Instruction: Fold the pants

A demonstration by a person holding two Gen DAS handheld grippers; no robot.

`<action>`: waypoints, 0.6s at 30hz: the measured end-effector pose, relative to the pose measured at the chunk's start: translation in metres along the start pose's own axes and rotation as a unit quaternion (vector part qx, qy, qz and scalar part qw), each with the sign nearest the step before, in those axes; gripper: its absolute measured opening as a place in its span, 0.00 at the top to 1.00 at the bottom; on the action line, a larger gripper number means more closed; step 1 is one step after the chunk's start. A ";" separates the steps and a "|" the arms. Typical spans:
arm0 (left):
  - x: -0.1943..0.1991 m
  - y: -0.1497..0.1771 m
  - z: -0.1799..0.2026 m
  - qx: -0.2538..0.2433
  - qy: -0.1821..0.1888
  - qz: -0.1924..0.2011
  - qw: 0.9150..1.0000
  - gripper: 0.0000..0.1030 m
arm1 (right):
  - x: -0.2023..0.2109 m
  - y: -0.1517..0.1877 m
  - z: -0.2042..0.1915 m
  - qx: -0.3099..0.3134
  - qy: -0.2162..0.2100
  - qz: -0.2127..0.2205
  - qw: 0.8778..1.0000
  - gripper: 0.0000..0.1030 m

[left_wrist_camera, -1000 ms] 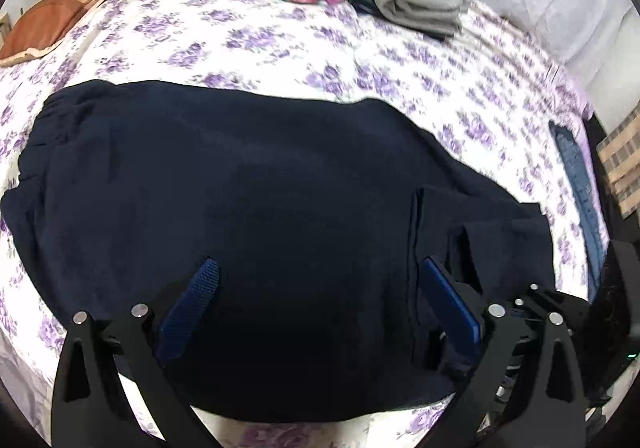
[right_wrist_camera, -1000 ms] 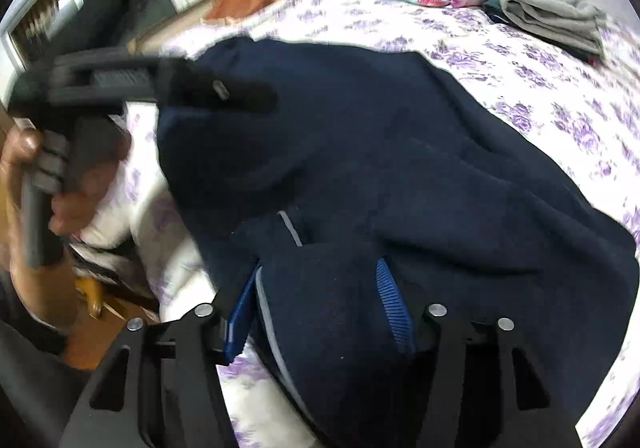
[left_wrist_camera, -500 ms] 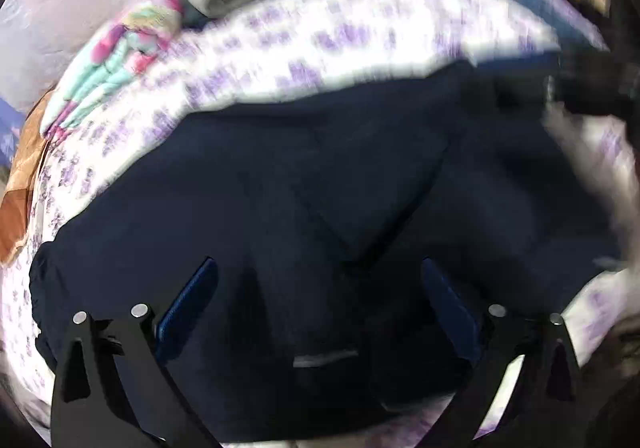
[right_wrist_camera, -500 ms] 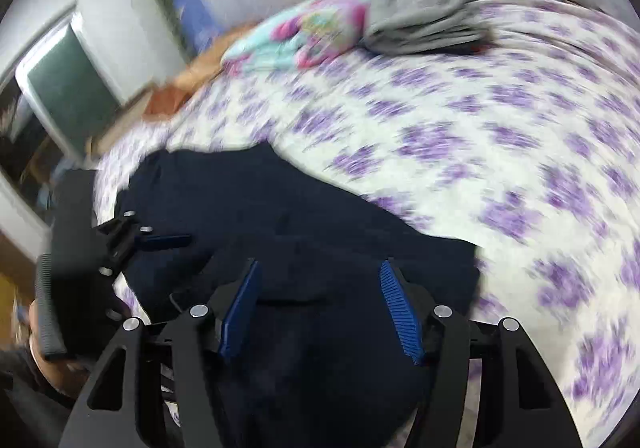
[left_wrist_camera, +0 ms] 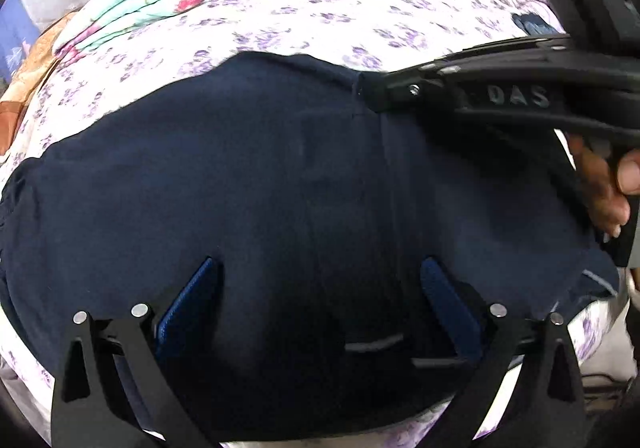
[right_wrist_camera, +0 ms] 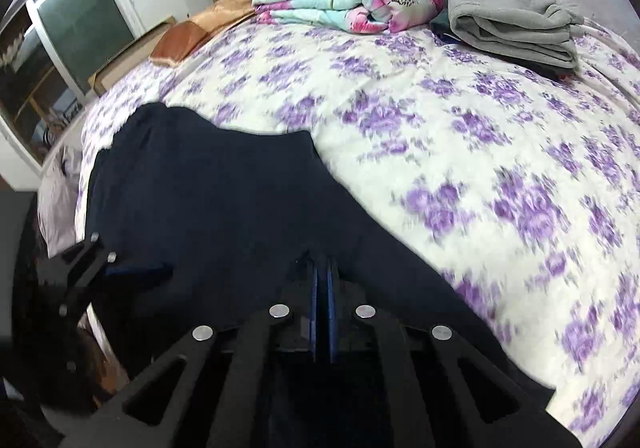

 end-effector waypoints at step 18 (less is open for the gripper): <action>0.024 -0.025 0.040 -0.043 0.112 0.006 0.993 0.05 | 0.111 0.126 0.038 -0.074 -0.062 0.056 0.994 0.46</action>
Point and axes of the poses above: each gripper's, at about its wrist camera, not at the fingertips, and x roughly against the way its jaws point, z to its right, y to its underside, the point moved 5 cm from there along -x, roughly the way its jaws point
